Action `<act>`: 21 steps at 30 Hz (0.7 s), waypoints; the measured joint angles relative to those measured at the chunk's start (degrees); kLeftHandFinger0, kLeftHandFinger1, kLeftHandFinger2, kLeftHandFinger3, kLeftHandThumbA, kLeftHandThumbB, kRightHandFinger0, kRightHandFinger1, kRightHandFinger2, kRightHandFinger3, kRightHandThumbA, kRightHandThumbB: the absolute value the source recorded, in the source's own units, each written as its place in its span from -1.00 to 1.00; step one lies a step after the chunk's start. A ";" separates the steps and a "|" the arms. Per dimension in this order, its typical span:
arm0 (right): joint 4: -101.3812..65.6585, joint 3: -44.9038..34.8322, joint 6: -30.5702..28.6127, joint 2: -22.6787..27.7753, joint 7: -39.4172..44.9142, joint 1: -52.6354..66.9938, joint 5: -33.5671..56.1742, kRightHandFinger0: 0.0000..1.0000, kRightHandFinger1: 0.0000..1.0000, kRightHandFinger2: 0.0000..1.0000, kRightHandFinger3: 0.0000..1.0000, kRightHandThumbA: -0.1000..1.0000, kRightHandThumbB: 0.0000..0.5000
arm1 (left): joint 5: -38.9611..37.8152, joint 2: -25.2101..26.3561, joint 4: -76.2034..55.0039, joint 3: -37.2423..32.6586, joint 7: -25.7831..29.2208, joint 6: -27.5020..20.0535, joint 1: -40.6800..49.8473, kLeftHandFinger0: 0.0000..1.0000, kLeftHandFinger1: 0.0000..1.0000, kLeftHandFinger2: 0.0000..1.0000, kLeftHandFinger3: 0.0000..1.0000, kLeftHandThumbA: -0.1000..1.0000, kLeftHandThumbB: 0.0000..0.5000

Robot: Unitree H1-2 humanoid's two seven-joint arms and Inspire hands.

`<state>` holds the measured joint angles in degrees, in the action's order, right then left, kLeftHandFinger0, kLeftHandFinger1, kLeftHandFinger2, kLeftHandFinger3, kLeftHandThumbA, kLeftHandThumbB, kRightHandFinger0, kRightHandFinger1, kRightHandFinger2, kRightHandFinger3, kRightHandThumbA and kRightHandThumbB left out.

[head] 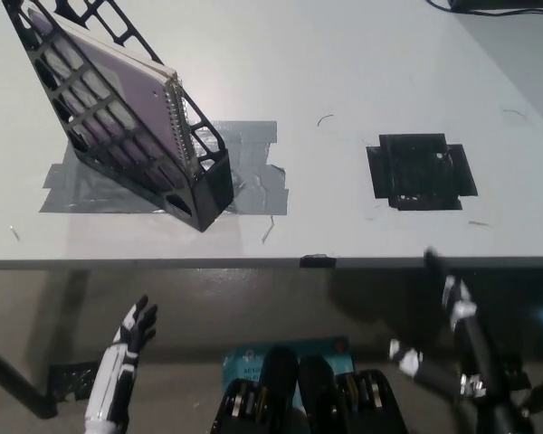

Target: A shelf with a book inside it is placed on the center of the desk infront of the robot. The robot uses its right hand to grab the book, take it out and hand it to a person.

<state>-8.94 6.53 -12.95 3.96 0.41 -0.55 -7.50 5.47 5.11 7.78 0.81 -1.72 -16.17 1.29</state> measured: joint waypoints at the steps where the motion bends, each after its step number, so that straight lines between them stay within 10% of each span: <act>1: -1.33 0.03 0.94 -0.09 0.16 -1.76 0.05 1.00 1.00 1.00 1.00 0.80 0.26 | 0.09 0.01 -0.31 -0.01 -0.01 0.09 -0.46 1.00 1.00 1.00 1.00 1.00 0.44; 5: -3.91 0.48 5.11 -0.30 1.29 -9.48 0.48 1.00 1.00 1.00 1.00 0.95 0.30 | 0.41 0.06 -0.38 -0.24 -0.02 0.29 -1.99 1.00 1.00 1.00 1.00 1.00 0.73; 21: 10.71 3.71 16.99 -6.61 5.22 -30.93 1.75 1.00 1.00 1.00 1.00 1.00 0.32 | 2.87 0.18 0.55 -1.55 -0.02 0.79 -1.81 1.00 1.00 1.00 1.00 1.00 0.57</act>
<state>1.77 10.23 4.04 -2.65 5.63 -31.48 -5.76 8.34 5.29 8.32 -0.74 -1.74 -15.38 -0.53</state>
